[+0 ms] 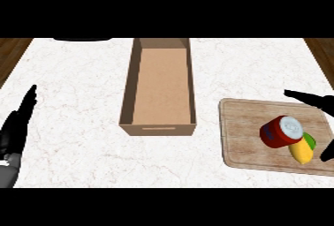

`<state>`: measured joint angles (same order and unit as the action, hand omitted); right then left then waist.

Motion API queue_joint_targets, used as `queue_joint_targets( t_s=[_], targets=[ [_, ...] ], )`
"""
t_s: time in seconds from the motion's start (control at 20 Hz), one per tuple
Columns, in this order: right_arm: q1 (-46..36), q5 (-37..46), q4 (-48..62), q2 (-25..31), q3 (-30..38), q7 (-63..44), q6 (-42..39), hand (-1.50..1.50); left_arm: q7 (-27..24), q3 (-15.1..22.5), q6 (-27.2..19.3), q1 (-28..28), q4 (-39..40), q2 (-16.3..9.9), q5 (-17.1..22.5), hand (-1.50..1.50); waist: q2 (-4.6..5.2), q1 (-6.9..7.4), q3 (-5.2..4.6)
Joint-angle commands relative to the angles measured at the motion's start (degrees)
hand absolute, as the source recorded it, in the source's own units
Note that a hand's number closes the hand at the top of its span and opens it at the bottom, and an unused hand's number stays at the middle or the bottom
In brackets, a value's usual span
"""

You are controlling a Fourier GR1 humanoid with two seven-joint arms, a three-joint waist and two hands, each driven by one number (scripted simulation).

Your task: Pick the can from the cutting board and place it in the cardboard box

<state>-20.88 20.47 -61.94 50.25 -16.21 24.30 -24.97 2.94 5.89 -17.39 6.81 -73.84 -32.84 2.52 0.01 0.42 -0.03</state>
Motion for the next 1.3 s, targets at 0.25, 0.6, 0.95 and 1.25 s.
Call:
queue_joint_targets(
  t_s=[0.25,0.6,0.95,1.25],
  targets=[
    [2.6,9.0,-0.5,-3.9,2.9,1.7,-0.4,-1.50,-1.6,-4.7,3.7,-1.3,0.7,2.6,-2.1,0.00,-0.03,-0.37,0.03],
    [1.0,7.7,-5.1,-6.6,7.8,-2.5,-7.3,-1.50,3.2,-5.3,4.5,-1.4,-4.0,3.9,-5.3,0.00,-0.08,-0.33,0.03],
    [6.4,10.2,-9.7,-8.2,9.9,1.7,-7.9,-1.50,1.5,-8.8,5.9,-1.1,-3.1,4.7,-7.5,0.00,-0.08,-0.55,0.02],
    [6.8,12.9,-13.9,-10.4,11.3,-0.9,-11.7,-1.50,2.8,-9.6,6.9,-3.9,-6.9,6.8,-9.1,0.00,-0.06,-0.26,0.03]
  ],
)
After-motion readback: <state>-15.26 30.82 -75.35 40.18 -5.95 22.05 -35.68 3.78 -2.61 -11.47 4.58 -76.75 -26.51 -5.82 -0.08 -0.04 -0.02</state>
